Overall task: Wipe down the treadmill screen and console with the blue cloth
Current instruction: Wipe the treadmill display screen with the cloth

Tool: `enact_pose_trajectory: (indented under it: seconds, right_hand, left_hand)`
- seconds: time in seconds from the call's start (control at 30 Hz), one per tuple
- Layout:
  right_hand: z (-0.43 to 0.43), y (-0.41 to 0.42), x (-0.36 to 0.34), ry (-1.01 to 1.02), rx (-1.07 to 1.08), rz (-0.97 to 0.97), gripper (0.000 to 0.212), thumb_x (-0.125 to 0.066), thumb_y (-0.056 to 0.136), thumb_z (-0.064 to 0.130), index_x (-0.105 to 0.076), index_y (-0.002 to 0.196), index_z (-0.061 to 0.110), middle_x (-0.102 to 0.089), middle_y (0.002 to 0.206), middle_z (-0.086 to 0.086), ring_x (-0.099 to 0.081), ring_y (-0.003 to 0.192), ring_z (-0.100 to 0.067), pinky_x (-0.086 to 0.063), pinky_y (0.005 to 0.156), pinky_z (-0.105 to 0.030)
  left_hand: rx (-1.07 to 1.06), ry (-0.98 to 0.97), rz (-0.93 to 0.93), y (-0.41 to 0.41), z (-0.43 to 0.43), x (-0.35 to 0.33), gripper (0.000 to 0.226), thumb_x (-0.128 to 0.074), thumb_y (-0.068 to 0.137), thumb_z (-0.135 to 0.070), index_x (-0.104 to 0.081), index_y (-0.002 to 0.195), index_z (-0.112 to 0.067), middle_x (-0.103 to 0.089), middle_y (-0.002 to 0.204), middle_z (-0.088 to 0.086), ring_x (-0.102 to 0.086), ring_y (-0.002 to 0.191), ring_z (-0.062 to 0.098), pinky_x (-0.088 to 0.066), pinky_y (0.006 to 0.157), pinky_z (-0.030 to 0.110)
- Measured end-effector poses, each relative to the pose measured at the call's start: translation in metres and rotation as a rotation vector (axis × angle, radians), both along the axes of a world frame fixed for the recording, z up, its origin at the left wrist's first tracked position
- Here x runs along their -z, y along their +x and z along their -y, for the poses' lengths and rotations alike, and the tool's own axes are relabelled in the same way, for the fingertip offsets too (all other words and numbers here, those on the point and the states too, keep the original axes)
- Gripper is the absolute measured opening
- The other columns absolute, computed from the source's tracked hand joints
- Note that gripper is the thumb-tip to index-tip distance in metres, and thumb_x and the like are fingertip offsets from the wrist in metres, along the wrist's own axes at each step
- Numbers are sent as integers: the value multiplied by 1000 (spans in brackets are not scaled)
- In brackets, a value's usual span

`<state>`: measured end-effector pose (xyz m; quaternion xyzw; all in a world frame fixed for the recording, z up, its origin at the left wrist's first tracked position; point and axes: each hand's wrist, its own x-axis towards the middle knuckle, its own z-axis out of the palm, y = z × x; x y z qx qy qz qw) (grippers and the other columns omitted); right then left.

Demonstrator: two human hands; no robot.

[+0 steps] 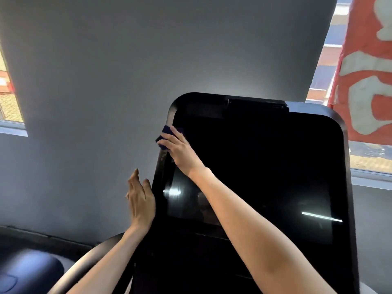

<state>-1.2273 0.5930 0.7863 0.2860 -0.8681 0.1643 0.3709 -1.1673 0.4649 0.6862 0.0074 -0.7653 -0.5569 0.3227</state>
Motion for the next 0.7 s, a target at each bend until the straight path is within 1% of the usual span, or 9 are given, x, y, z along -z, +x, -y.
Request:
enact_pose_trajectory:
  seconds: [0.03, 0.1, 0.2, 0.33, 0.4, 0.47, 0.53, 0.63, 0.7]
  right_hand:
    - [3, -2, 7, 27, -3, -4, 37, -55, 85, -9, -61, 118, 7, -54, 132, -9, -26, 140, -31, -14, 116, -46]
    - [2, 1, 19, 74, -19, -18, 36, -58, 83, -11, -63, 114, 7, -57, 126, -7, -28, 140, -31, -13, 115, -45]
    - [0, 27, 46, 175, -134, -30, 32, -62, 78, -4, -67, 106, 8, -63, 117, -6, -40, 133, -30, -25, 113, -50]
    - [4, 69, 101, 399, -250, 4, 29, -58, 88, 14, -64, 116, 15, -61, 124, -2, -37, 135, -24, -17, 117, -40]
    - [-1, 71, 108, 502, -296, -38, 31, -57, 90, 17, -63, 121, 17, -59, 128, 0, -38, 135, -22, -23, 115, -41]
    - [-14, 59, 94, 569, -304, -79, 37, -57, 89, 12, -60, 126, 19, -56, 133, 0, -38, 135, -22, -27, 113, -42]
    - [-26, 42, 68, 490, -222, -141, 43, -56, 86, 4, -58, 127, 17, -54, 136, -3, -42, 132, -26, -31, 109, -45]
    - [-48, 15, 20, 172, 59, -194, 47, -60, 81, -6, -59, 126, 9, -55, 133, -11, -48, 125, -36, -35, 104, -56]
    - [-61, 7, -8, 30, 208, -127, 46, -57, 87, -3, -54, 131, 8, -50, 139, -9, -40, 132, -35, -30, 110, -53]
  left_hand:
    - [-15, -7, 2, -1, 6, 0, 47, -30, 97, -25, -33, 140, -6, -41, 141, 15, -43, 127, 31, -31, 107, 53]
    - [-42, -15, 14, -2, 17, 1, 44, -30, 96, -24, -37, 136, -6, -43, 137, 15, -46, 122, 31, -32, 105, 54]
    - [-74, -5, 70, -2, 28, 4, 36, -32, 100, -18, -40, 131, -4, -44, 134, 16, -45, 119, 34, -32, 103, 53]
    - [-56, 0, 86, 4, 29, 2, 34, -31, 101, -18, -43, 130, -4, -47, 132, 16, -46, 118, 33, -32, 103, 50]
    - [-26, -10, 86, 9, 31, -3, 34, -30, 101, -19, -44, 130, -5, -48, 131, 14, -46, 118, 31, -33, 103, 48]
    - [3, -31, 86, 12, 33, -9, 34, -31, 101, -19, -44, 129, -4, -49, 129, 15, -47, 117, 31, -34, 101, 42]
    - [27, -73, 97, 16, 35, -15, 34, -32, 101, -18, -46, 127, -2, -49, 126, 16, -47, 115, 30, -34, 97, 37]
    - [58, -140, 133, 20, 37, -16, 34, -31, 101, -21, -47, 126, -3, -50, 124, 13, -48, 113, 27, -35, 95, 35]
    - [92, -175, 181, 23, 34, -12, 37, -30, 101, -23, -45, 129, -5, -49, 128, 10, -47, 117, 25, -35, 102, 38]
